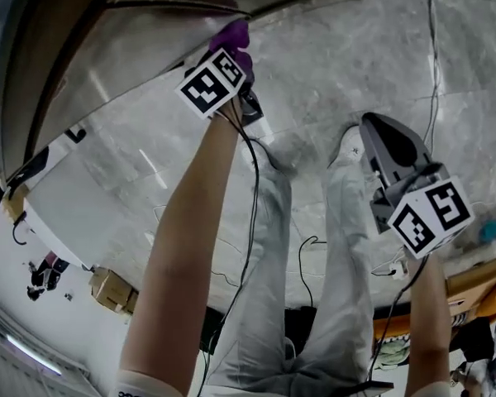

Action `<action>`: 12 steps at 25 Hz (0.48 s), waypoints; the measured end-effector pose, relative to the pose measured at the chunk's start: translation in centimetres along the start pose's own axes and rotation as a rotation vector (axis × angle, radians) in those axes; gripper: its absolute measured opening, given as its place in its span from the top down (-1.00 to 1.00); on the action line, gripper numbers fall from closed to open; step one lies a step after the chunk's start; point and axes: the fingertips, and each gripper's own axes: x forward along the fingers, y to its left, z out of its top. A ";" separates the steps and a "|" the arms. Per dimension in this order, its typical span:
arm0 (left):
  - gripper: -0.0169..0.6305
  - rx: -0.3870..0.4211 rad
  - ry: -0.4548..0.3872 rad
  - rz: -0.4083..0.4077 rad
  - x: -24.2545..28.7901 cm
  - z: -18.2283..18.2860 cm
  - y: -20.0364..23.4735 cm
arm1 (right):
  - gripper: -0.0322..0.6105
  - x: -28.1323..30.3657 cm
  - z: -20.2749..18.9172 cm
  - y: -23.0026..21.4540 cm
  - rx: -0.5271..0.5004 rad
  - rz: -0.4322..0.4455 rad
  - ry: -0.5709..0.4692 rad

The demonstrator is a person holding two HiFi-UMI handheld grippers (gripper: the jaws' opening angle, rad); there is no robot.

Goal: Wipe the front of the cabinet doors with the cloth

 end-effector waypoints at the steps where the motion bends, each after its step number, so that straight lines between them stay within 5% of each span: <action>1: 0.79 -0.003 0.014 -0.023 0.6 -0.2 -0.6 | 0.82 -0.1 -0.3 -0.4 0.014 -0.013 -0.009; 6: 0.79 -0.013 0.038 -0.085 2.5 0.1 -0.5 | 0.82 0.4 -1.8 -0.9 0.037 -0.059 -0.042; 12: 0.79 -0.081 0.021 -0.077 3.4 1.4 5.4 | 0.82 3.3 -3.8 0.6 0.032 -0.085 -0.079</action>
